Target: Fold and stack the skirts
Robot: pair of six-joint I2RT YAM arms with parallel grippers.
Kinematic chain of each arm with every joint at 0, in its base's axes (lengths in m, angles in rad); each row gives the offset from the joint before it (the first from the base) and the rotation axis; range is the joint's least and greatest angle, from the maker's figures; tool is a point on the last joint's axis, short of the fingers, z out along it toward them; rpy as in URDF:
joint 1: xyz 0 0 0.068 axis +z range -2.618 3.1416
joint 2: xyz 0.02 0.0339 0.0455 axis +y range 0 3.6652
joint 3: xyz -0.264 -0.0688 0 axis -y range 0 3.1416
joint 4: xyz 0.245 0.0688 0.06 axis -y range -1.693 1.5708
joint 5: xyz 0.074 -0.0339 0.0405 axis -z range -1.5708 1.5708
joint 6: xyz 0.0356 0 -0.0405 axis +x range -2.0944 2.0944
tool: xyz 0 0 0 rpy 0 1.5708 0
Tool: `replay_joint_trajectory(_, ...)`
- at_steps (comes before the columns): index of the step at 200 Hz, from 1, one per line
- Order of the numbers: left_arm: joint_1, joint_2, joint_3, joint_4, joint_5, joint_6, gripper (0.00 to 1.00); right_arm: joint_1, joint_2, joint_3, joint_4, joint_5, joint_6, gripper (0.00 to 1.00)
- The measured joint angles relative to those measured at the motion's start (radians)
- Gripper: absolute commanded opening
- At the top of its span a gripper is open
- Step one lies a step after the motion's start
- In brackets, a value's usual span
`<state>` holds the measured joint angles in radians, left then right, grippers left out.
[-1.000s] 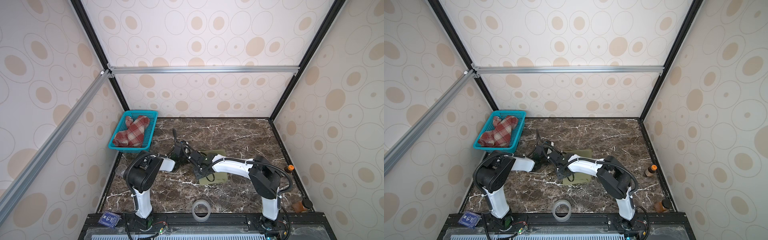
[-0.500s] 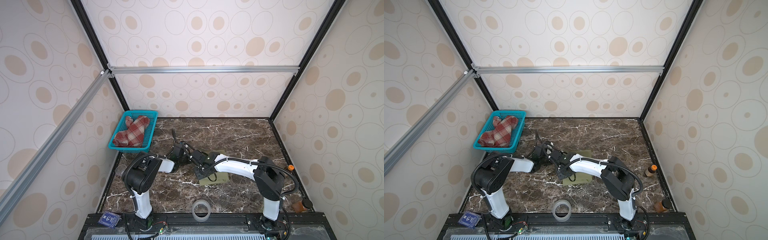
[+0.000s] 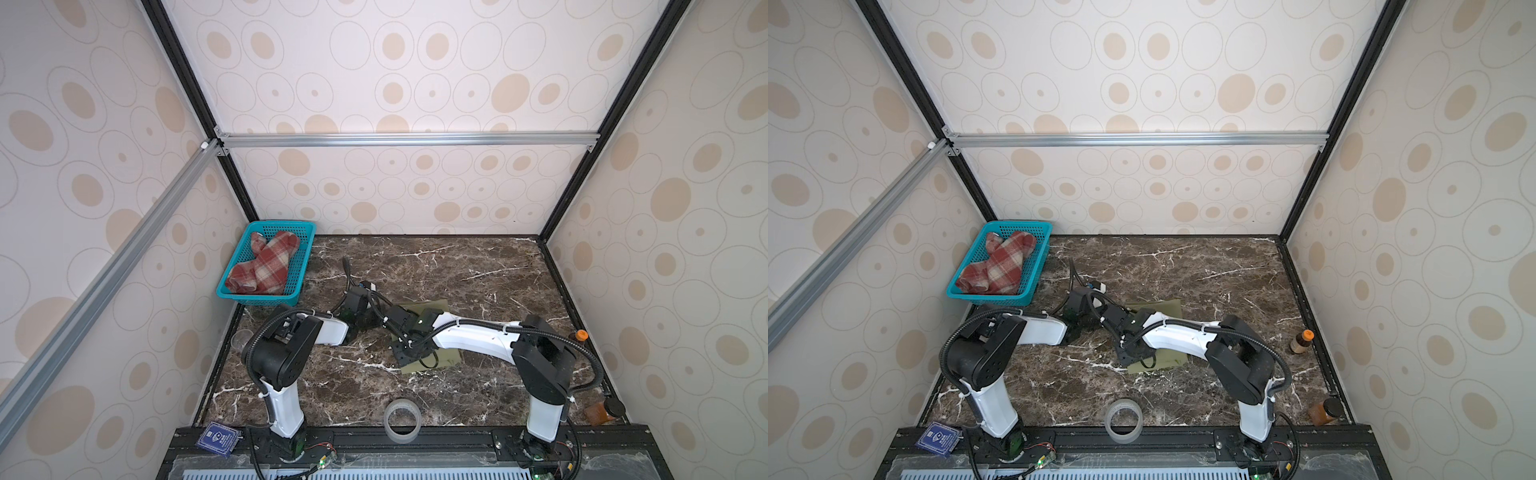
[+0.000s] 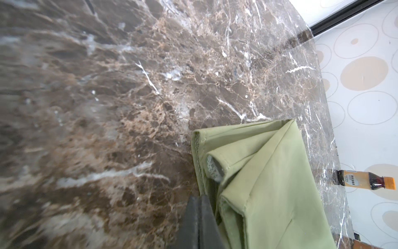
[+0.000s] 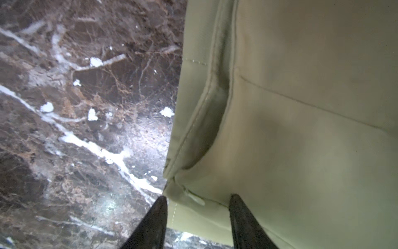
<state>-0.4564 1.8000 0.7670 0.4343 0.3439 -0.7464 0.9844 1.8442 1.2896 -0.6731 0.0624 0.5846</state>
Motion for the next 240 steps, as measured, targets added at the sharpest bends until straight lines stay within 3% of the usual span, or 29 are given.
replay_joint_trajectory(42, -0.014, -0.142, -0.013, -0.065, -0.023, 0.006, 0.02, -0.030, -0.164, -0.053, -0.004, -0.016, 0.007, 0.51)
replay_joint_trajectory(81, -0.072, -0.186, -0.017, -0.077, -0.038, 0.004, 0.02, -0.178, -0.274, -0.192, 0.037, -0.020, 0.003, 0.35)
replay_joint_trajectory(110, -0.097, -0.148, -0.018, -0.074, -0.031, -0.007, 0.02, -0.249, -0.270, -0.263, 0.063, -0.016, -0.026, 0.25)
replay_joint_trajectory(178, -0.119, 0.012, 0.061, -0.070, -0.011, -0.021, 0.01, -0.291, -0.269, -0.345, 0.140, -0.013, -0.054, 0.08)
replay_joint_trajectory(240, -0.114, 0.121, 0.191, -0.114, -0.028, 0.006, 0.00, -0.249, -0.227, -0.409, 0.220, 0.000, 0.019, 0.07)
